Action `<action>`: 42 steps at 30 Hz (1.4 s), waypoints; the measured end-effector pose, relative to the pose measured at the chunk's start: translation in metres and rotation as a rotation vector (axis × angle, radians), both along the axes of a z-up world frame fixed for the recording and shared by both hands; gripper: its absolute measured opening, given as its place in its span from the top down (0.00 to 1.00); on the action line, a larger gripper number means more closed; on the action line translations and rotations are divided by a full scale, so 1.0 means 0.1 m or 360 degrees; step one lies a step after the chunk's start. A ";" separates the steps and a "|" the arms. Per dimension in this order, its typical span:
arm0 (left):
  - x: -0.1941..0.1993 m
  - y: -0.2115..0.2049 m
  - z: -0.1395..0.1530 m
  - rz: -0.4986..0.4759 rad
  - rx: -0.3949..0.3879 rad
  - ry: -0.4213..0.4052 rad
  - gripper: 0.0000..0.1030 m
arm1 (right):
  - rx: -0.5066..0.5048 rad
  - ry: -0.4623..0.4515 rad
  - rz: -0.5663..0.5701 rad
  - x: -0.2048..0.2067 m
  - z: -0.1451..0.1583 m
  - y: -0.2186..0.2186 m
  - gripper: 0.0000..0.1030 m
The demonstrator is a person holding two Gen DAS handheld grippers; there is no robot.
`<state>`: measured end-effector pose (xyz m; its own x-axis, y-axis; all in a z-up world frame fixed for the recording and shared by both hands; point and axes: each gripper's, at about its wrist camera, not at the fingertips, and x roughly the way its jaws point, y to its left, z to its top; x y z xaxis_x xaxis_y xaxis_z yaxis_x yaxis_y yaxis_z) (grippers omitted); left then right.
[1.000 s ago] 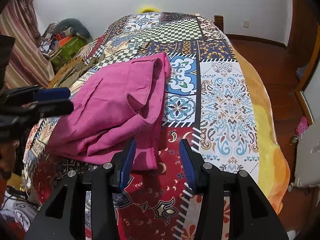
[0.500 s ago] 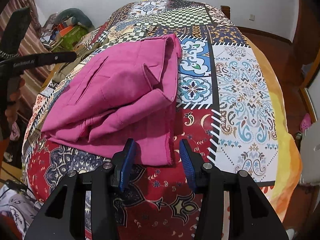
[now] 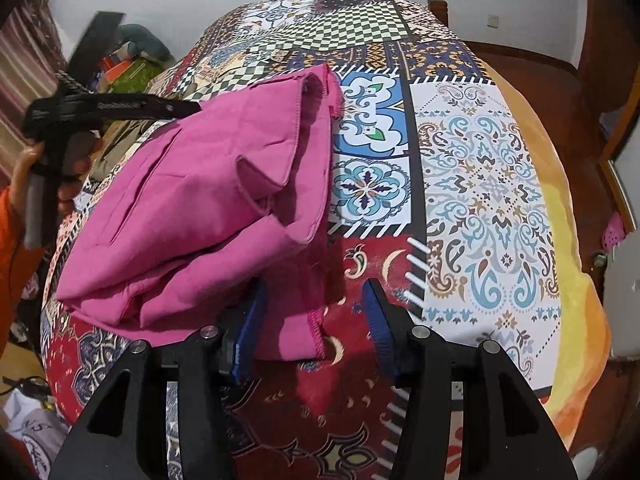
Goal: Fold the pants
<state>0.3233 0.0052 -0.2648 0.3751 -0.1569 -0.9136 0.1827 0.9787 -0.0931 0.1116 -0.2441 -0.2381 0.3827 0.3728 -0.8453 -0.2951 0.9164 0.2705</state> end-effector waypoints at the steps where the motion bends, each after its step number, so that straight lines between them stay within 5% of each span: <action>1: 0.02 0.01 -0.04 0.0011 -0.0020 0.0009 0.41 | -0.0001 0.0001 -0.0002 0.01 -0.01 0.00 0.55; 5: 0.06 0.01 -0.11 -0.0005 -0.0072 0.0005 0.49 | -0.0003 0.0001 -0.0008 0.09 -0.02 0.00 0.55; 14: -0.07 -0.01 -0.01 -0.0035 -0.0076 -0.0062 0.90 | -0.0062 -0.0026 -0.0004 0.21 -0.02 0.04 0.55; 42: -1.69 0.79 0.43 0.0238 -0.0202 -0.0172 0.94 | -0.0093 -0.0196 -0.0046 0.11 0.33 0.08 0.55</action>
<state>0.1541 0.0845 -0.2217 0.4973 -0.2036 -0.8433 0.0520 0.9773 -0.2052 0.1230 -0.2364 -0.2048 0.4948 0.3116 -0.8112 -0.2960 0.9381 0.1798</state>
